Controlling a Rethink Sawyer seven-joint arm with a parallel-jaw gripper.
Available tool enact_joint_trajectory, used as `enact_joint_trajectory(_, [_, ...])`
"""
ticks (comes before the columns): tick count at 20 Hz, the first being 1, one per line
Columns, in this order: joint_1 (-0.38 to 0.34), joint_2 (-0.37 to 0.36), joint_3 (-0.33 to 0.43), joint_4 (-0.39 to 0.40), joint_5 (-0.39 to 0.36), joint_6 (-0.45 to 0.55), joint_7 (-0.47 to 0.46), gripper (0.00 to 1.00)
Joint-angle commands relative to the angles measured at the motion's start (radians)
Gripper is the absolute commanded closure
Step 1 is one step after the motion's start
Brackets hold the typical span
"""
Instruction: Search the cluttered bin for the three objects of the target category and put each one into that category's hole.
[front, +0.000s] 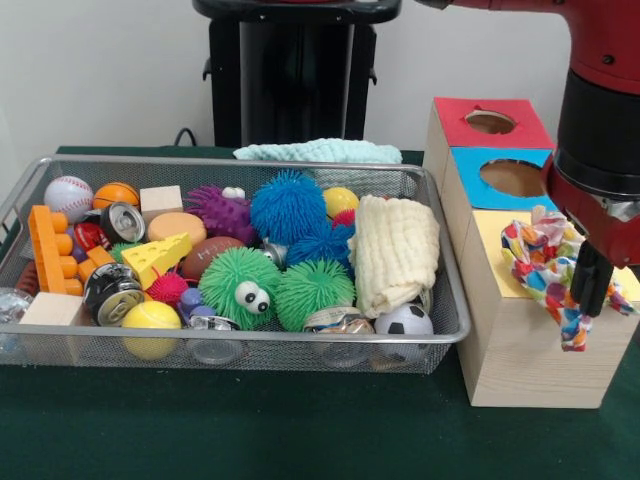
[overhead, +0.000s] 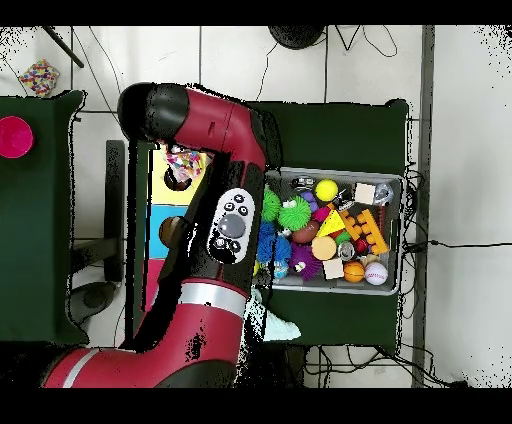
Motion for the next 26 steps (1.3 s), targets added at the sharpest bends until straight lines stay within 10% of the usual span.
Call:
enact_joint_trajectory(1, [-0.033,0.016,0.094,0.087,-0.054,0.187,0.026,1.0])
enact_joint_trajectory(26, [-0.053,0.088,0.154,0.059,-0.067,0.164,0.055,1.0])
